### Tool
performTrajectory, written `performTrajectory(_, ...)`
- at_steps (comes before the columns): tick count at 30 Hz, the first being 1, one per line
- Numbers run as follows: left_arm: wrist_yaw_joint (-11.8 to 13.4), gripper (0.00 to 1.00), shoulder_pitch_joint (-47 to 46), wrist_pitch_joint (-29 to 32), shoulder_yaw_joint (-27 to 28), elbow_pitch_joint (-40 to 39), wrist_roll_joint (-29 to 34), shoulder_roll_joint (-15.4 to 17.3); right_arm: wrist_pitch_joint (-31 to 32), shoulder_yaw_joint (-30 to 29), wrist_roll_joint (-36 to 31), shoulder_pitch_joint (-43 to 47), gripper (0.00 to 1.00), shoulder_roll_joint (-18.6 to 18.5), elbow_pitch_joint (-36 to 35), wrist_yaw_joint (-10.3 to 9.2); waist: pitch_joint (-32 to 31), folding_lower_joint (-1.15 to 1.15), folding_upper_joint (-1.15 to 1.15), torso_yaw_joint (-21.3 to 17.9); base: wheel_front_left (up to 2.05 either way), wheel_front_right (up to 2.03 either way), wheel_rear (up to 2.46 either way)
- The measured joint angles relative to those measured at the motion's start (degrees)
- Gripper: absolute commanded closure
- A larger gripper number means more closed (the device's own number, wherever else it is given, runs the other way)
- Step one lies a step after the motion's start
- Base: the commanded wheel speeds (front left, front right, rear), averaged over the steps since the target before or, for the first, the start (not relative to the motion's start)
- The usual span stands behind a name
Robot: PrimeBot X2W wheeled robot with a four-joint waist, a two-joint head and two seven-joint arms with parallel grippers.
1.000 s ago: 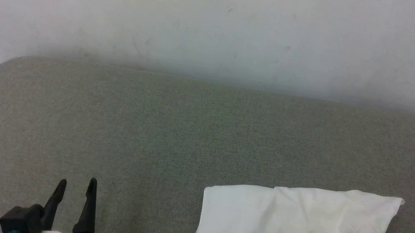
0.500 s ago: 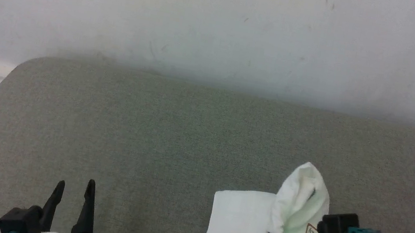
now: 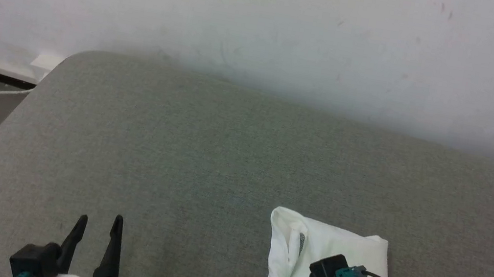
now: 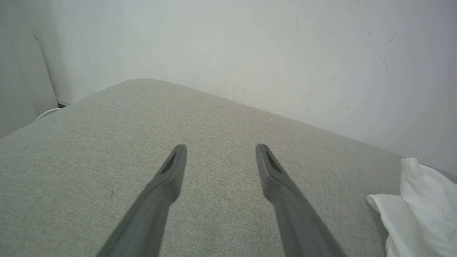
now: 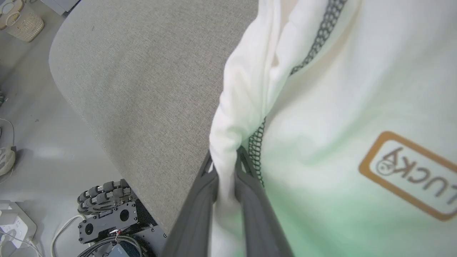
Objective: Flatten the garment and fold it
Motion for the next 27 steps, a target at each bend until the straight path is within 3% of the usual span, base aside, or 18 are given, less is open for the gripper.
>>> performTrajectory(1,-0.3,0.0,-0.4,0.0,-0.1,0.3,0.0,0.1,-0.3,-0.1,-0.2,-0.4,1.0,0.1,1.8,0.0,0.1,0.0,0.0,0.3,0.0,0.0,0.0)
performTrajectory(2,-0.4,0.0,-0.7,0.2,-0.1,0.4,0.0,0.2,-0.8,0.3,-1.3,-0.9,0.94,0.0,3.4,-0.01,0.2,0.0,0.0,0.5,0.0,0.0,0.0)
performTrajectory(3,-0.4,0.0,-1.1,0.4,-0.2,0.5,0.0,0.2,-1.5,0.7,-2.5,-1.5,0.08,-0.1,4.7,0.0,0.3,0.0,0.0,0.6,0.0,0.0,0.0)
performTrajectory(4,-0.4,0.0,-1.4,0.5,-0.3,0.7,0.0,0.3,-2.4,0.8,-3.0,-1.9,0.0,0.0,5.9,0.0,0.4,0.0,0.0,0.8,0.0,0.0,0.0)
performTrajectory(9,-0.4,0.0,-1.8,0.5,-0.5,1.2,0.0,0.2,-5.8,5.3,-0.4,-3.8,0.0,0.1,7.3,-0.01,0.2,0.0,0.0,0.2,0.0,0.0,0.0)
performTrajectory(15,-0.4,0.0,-1.8,0.5,-0.6,1.7,0.0,0.6,-8.8,8.3,1.6,-7.4,0.0,-0.3,2.4,0.0,-0.6,0.0,0.0,-1.9,0.0,0.0,0.0)
performTrajectory(19,-0.3,0.0,-1.9,0.5,-0.3,1.0,0.0,0.8,-13.2,4.5,-0.2,-11.4,0.0,-4.0,-2.0,0.0,-1.1,0.0,0.0,-3.8,0.0,0.0,0.0)
performTrajectory(27,0.2,0.0,-1.9,0.0,0.4,-3.9,0.4,-0.1,-25.1,-7.9,-12.0,-14.9,0.0,-13.6,-5.4,0.0,-1.7,0.0,0.0,-7.9,0.0,0.0,0.0)
